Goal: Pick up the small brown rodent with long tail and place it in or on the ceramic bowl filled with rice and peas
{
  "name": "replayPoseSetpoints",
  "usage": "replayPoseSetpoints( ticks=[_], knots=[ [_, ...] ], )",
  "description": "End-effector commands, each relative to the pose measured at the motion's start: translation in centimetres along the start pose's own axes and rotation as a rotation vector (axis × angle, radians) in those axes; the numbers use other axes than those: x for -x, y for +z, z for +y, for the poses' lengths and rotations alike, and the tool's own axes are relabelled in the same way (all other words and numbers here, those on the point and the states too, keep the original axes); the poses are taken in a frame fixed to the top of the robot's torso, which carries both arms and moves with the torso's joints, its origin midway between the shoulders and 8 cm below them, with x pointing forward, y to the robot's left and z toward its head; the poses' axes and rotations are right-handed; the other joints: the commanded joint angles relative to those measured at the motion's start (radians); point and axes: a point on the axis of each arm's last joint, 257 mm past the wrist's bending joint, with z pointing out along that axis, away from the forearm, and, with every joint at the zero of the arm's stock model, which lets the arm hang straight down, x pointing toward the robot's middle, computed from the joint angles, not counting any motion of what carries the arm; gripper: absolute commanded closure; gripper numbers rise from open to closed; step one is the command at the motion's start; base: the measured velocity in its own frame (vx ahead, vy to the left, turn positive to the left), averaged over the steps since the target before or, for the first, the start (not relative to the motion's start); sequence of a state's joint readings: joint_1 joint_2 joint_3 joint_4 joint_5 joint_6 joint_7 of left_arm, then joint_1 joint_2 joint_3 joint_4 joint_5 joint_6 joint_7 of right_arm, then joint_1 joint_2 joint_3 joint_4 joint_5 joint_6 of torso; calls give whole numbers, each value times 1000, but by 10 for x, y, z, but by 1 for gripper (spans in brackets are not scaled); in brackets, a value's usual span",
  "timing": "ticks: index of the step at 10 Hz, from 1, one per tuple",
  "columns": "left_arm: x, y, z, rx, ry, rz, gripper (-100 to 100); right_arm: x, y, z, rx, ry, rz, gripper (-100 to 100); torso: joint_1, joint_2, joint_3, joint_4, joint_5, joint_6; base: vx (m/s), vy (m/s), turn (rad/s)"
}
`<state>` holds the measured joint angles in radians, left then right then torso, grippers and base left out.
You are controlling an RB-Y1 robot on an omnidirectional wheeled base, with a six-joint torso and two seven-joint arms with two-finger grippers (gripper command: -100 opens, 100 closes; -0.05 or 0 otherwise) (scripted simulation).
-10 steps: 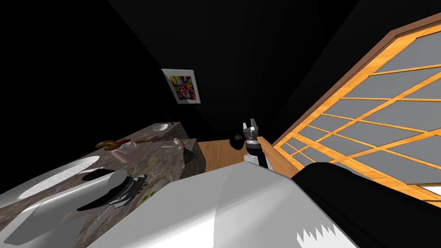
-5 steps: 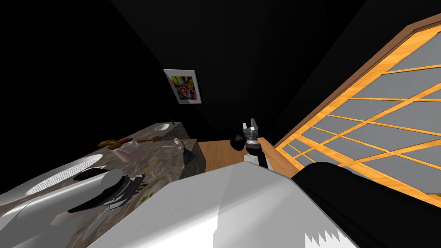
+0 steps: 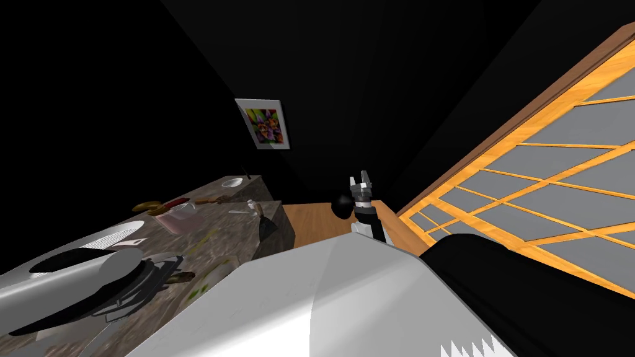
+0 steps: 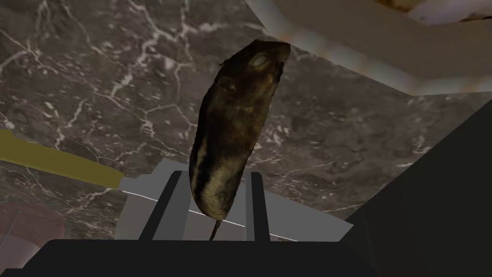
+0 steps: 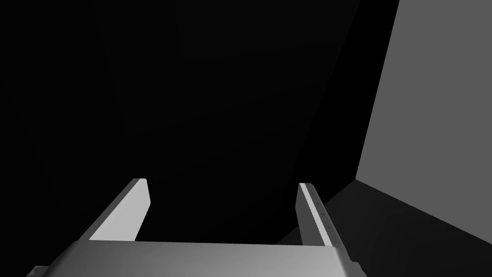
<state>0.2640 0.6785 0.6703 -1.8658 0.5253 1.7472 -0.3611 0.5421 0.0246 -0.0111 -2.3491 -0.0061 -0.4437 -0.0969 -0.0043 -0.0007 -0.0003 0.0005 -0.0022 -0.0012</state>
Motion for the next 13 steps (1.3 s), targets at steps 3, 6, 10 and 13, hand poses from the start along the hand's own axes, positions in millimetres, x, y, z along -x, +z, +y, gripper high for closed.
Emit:
replayPoseSetpoints(
  ticks=[3,6,10,13],
  knots=[
    [61,-33,2,-24,-9,-112,100,0,0,0,0,0,0,0,1,0,0,0,0,0,42,-81,58],
    [84,-51,2,-36,-11,-158,100,0,0,0,0,0,0,0,1,1,1,1,0,0,34,-58,28],
    [122,-90,-3,-73,-5,-244,100,0,0,0,0,0,0,0,-1,2,1,1,0,0,23,-70,46],
    [123,-114,-20,-133,27,-254,100,0,0,0,0,0,0,0,-3,3,2,1,0,1,0,-80,41]
  ],
)
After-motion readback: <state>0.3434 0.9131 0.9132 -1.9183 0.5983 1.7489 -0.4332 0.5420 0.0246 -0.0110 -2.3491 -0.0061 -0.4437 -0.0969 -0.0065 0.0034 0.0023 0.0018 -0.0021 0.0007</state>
